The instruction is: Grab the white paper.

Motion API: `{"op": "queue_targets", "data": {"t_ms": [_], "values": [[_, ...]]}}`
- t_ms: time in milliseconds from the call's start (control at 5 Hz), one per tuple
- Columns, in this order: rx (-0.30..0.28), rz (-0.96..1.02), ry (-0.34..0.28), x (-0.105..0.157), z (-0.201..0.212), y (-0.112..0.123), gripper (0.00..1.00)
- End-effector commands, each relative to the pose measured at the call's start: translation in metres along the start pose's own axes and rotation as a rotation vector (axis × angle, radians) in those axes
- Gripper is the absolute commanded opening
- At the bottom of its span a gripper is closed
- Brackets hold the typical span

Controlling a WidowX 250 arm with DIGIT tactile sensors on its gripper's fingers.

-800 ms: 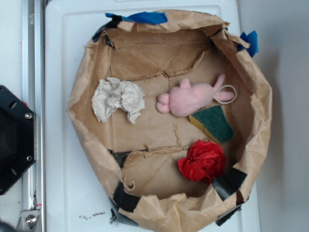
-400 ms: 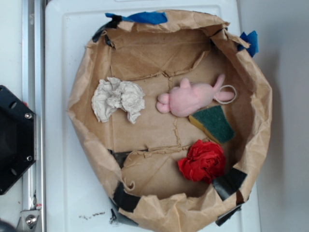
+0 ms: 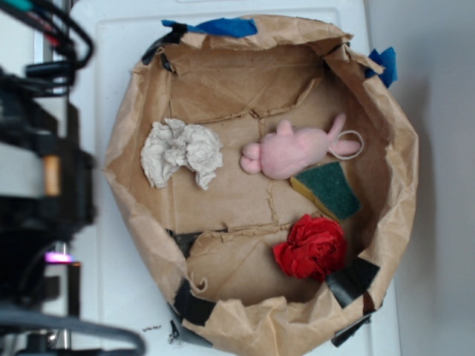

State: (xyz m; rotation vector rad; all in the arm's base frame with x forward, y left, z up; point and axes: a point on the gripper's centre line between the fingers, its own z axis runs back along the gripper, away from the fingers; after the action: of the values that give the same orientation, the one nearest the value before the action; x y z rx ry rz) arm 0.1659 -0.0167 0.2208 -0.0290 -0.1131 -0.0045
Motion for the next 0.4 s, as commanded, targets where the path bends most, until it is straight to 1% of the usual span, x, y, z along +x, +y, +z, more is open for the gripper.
{"op": "queue_targets", "data": {"t_ms": [0, 200], "values": [[0.023, -0.02, -0.031, 0.04, -0.016, 0.027, 1.0], [0.048, 0.022, -0.021, 0.045, -0.031, 0.047, 1.0]]}}
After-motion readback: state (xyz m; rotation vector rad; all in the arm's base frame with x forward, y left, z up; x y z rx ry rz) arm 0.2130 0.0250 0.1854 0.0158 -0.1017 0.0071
